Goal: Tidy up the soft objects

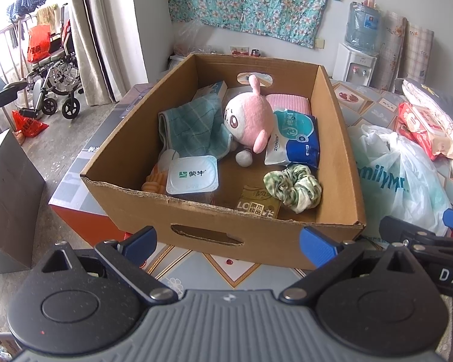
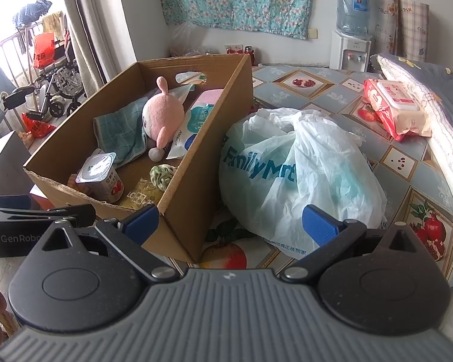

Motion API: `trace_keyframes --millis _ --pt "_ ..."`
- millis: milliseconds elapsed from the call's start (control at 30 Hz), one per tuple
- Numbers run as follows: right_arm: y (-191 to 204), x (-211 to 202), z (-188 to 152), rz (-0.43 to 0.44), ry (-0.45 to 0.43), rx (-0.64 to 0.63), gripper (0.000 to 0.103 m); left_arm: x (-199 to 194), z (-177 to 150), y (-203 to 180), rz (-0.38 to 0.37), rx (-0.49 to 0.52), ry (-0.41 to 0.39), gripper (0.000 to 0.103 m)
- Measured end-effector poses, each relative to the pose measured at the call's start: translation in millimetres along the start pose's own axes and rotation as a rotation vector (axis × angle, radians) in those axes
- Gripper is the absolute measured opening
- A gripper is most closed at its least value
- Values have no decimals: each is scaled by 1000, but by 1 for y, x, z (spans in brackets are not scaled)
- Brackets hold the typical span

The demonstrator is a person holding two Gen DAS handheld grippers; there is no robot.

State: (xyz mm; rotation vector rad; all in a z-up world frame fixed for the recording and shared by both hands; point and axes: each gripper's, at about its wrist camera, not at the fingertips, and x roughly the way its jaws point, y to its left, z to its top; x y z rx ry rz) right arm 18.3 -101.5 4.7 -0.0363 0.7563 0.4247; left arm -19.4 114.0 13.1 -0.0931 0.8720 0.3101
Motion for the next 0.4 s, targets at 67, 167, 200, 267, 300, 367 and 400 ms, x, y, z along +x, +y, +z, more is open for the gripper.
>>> trace_keyframes --millis 67,167,200,267,300,367,400 --pt "0 1 -1 0 4 1 102 1 0 0 0 0 4 102" --pt "1 1 -1 -1 7 1 102 1 0 0 0 -1 7 102" --pt "1 1 -1 0 7 1 102 1 0 0 0 -2 7 102" --pt "1 1 -1 1 7 2 102 1 0 0 -1 -3 8 102" --pt "2 2 0 2 8 1 102 1 0 0 -1 -3 8 102" --pt "2 2 0 3 11 1 102 1 0 1 0 -5 10 102" --pt "2 2 0 3 10 0 102 1 0 1 0 -5 11 102"
